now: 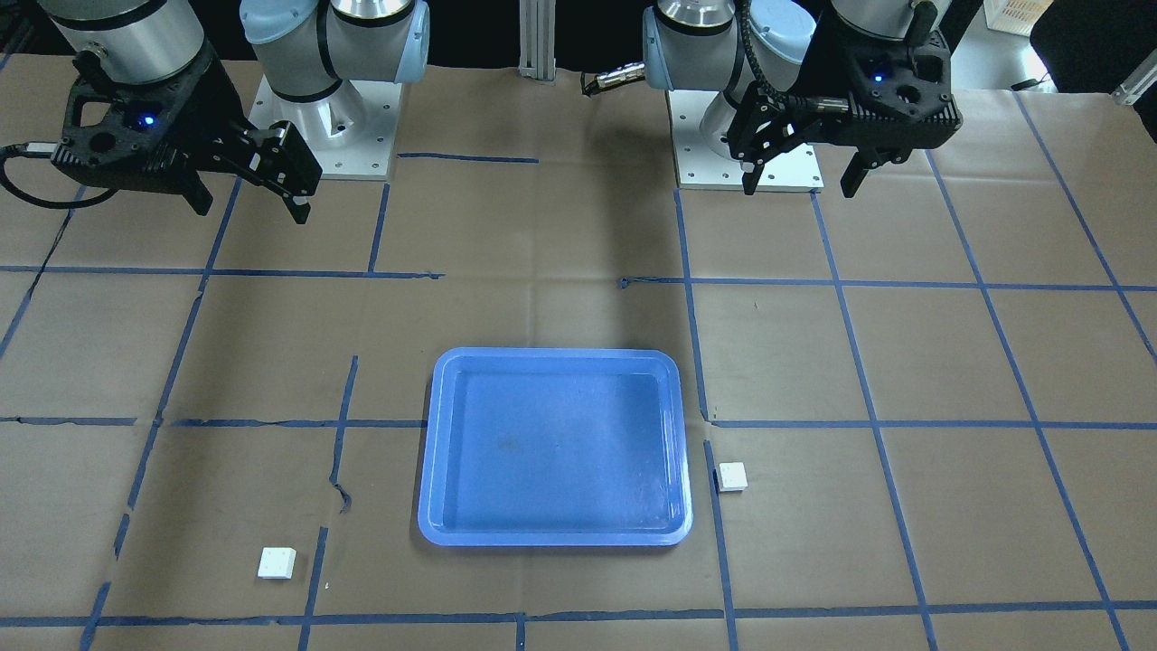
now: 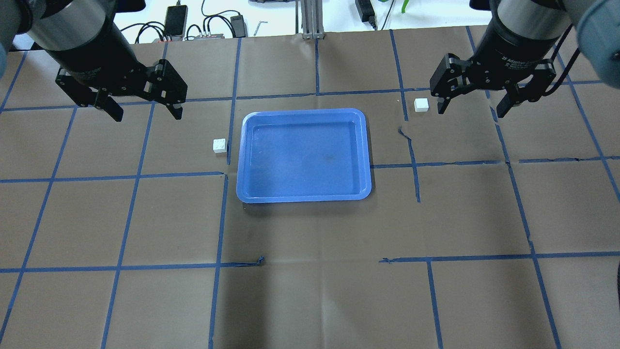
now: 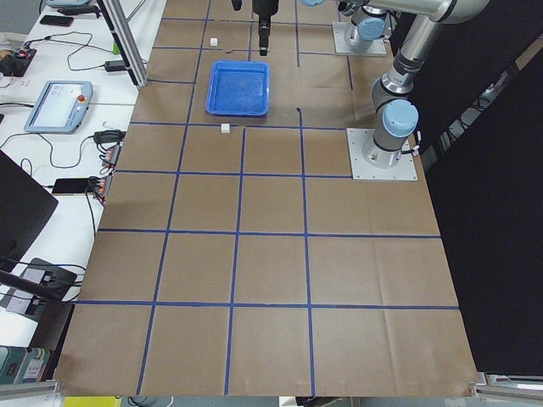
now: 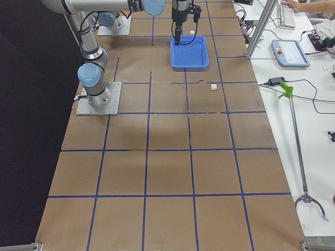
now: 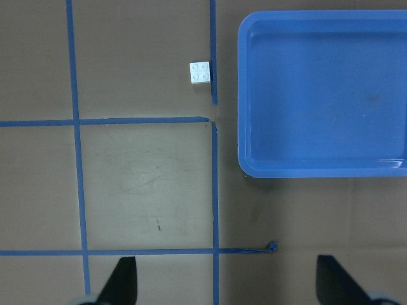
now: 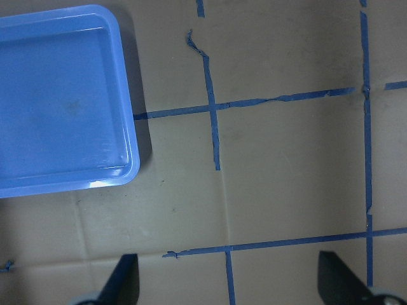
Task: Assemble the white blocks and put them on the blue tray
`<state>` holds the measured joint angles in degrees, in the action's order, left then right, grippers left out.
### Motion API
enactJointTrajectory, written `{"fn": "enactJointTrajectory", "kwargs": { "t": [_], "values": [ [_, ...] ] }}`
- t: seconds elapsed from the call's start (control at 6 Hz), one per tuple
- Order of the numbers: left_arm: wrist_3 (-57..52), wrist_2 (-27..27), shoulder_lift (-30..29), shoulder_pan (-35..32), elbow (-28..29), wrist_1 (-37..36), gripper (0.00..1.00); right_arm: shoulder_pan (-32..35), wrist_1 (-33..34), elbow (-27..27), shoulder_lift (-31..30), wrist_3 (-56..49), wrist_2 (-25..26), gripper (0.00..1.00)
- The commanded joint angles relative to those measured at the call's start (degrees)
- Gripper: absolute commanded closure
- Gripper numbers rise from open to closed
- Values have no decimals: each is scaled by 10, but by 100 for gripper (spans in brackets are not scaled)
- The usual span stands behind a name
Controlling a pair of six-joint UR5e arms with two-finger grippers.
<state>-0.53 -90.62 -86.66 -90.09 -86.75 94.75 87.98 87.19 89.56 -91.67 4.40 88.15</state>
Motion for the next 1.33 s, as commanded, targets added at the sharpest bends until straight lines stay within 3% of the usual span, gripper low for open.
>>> {"fn": "enactJointTrajectory", "kwargs": {
  "t": [0.0, 0.33, 0.67, 1.17],
  "values": [
    [0, 0, 0, 0, 0, 0, 1, 0, 0, 2, 0, 0, 0, 0],
    [-3, 4, -1, 8, 2, 0, 1, 0, 0, 3, -1, 1, 0, 0],
    [1, 11, -50, 18, -7, -2, 1, 0, -1, 4, 0, -8, 1, 0],
    [-3, 13, -157, 19, -80, -217, 1, -6, 30, 3, 26, -381, 5, 0]
  ]
}}
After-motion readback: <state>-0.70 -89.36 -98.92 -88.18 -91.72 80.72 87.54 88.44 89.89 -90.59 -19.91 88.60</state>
